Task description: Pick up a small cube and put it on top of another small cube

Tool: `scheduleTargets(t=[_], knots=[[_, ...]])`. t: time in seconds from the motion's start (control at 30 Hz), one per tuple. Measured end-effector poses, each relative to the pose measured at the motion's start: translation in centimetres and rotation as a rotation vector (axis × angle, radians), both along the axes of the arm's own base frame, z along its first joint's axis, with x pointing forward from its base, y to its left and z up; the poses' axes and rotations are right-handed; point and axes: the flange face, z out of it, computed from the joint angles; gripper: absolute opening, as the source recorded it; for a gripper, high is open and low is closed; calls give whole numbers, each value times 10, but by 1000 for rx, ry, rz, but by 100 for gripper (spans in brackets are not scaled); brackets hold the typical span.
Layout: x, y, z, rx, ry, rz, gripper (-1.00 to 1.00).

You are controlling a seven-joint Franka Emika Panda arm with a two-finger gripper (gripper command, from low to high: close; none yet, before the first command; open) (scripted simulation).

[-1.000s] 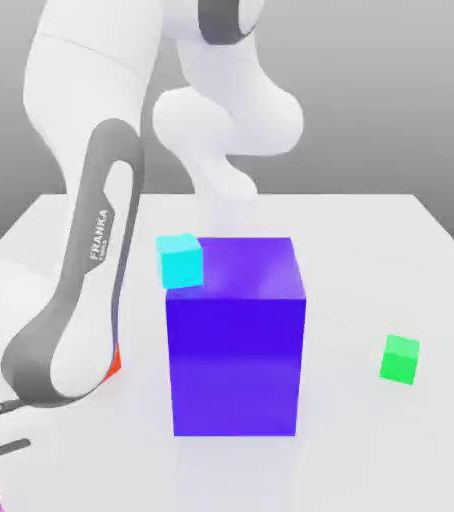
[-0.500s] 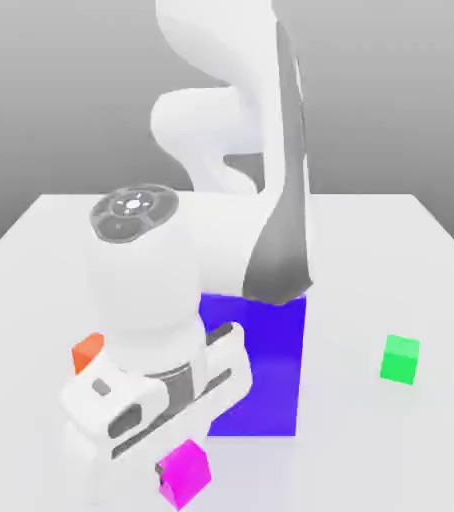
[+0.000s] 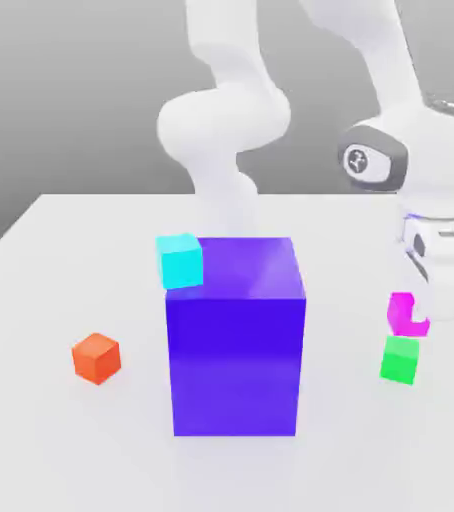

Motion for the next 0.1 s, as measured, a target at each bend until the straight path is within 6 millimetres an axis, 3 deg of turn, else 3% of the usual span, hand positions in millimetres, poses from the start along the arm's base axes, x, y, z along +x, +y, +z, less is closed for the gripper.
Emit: scheduleTargets(t=[0.03, 0.07, 0.1], knots=[[0, -1, -10, 0, 0, 0, -100], [-1, -1, -17, 0, 0, 0, 100], [-1, -1, -17, 0, 0, 0, 100]])
